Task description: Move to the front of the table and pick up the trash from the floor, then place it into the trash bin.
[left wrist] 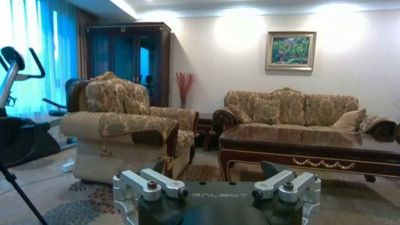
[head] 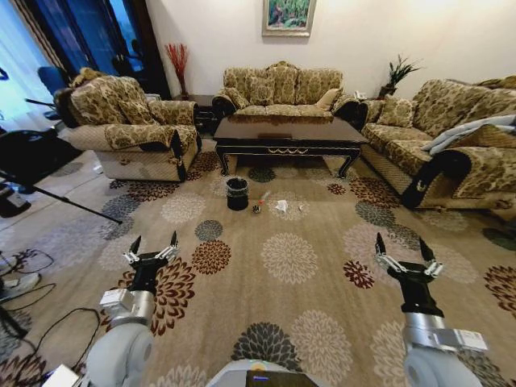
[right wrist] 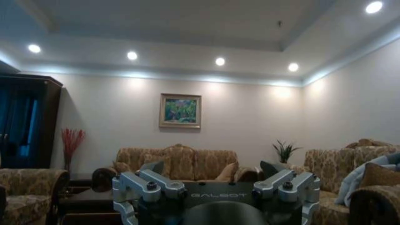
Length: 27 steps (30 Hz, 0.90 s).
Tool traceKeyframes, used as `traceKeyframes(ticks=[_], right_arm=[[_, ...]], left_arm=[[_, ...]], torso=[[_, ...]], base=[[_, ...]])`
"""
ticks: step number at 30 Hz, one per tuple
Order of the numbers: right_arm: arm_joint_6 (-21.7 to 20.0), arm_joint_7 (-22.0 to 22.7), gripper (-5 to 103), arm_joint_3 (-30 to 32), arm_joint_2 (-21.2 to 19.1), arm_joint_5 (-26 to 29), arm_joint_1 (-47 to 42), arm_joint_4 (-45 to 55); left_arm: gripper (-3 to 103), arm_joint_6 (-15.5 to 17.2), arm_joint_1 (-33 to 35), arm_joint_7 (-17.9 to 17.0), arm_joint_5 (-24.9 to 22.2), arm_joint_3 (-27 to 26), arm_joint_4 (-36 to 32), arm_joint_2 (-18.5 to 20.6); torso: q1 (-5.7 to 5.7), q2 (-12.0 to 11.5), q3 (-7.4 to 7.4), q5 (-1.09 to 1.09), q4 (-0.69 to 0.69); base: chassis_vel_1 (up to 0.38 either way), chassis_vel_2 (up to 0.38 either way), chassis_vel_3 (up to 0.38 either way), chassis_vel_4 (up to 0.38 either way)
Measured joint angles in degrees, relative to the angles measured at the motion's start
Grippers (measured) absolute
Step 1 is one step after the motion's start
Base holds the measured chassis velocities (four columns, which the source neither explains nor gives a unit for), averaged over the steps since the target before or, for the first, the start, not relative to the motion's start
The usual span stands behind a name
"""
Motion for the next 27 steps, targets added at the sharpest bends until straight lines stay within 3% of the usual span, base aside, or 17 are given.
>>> traceKeyframes(ticks=[27], right_arm=[[0.62,0.12,100,0.23,0.35,-0.13,-0.39,0.12]], left_arm=[[100,-0.56,0.89,0.30,0.29,0.13,-0.51,0.60]], torso=[[-2.40,-5.45,-3.05,0.00,0.00]], base=[[0.000,0.000,0.000,0.000]])
